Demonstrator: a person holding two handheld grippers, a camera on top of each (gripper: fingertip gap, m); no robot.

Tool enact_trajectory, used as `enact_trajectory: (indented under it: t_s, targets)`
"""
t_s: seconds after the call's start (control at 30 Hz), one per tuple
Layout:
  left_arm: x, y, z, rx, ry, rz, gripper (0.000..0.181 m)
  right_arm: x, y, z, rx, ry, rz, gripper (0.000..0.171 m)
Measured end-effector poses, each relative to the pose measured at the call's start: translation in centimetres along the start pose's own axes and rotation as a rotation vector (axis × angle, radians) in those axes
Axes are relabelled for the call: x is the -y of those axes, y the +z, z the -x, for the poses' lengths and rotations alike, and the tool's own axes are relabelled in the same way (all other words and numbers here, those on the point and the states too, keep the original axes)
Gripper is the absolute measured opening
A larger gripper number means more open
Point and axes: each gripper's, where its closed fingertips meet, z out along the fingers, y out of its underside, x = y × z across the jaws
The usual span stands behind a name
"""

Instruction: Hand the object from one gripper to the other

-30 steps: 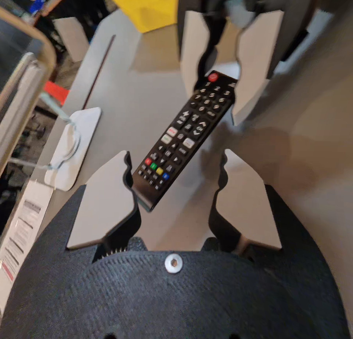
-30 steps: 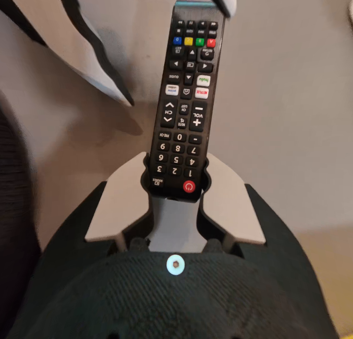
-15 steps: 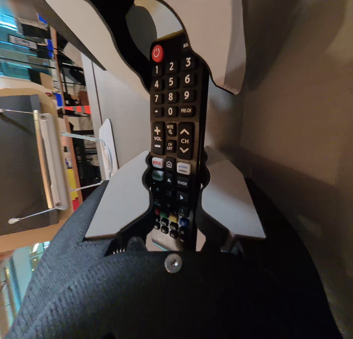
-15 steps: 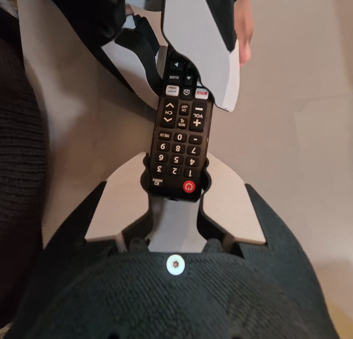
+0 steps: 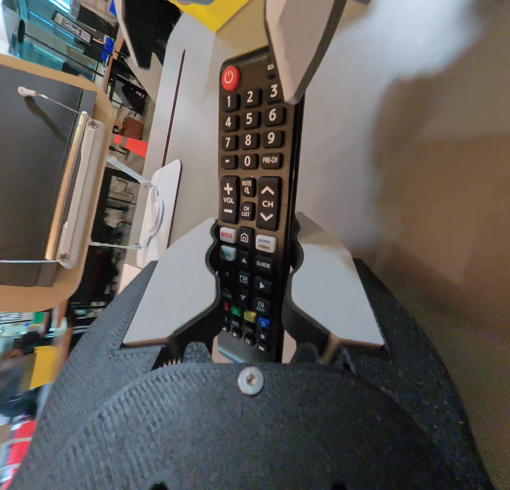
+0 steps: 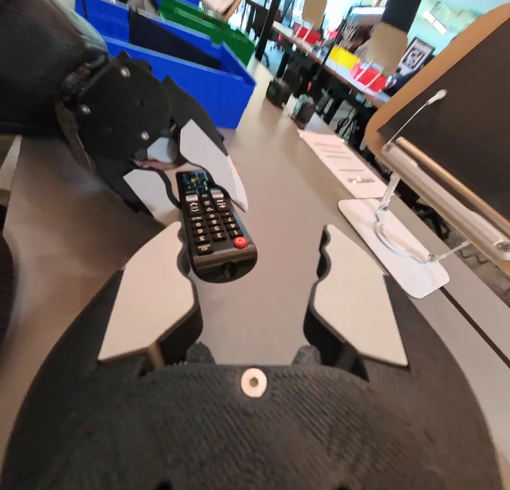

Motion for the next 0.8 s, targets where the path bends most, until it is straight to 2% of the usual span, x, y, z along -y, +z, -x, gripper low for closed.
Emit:
enact_trajectory:
  t_s: [0.23,0.37,0.63,0.8]
  targets:
    - [1.4,-0.6,0.4,-0.12,-0.325,-0.149,0.049,3.2,-1.7,-0.6,0.009,0.071,-0.232,0.095]
    - [3.0,-1.2,0.0,-0.243,-0.499,-0.269,0.049,4.5,-2.4,-0.1,0.075,0.135,-0.335,0.094]
    - [10.0,-6.7,-0.8,-0.754,-0.954,-0.781,0.05,7.0,-4.0,2.3,0.346,0.364,-0.57,0.085]
    - [12.1,-9.1,-1.3,-1.007,-1.092,-0.942,0.049,7.8,-4.0,4.0,0.476,0.46,-0.601,0.079]
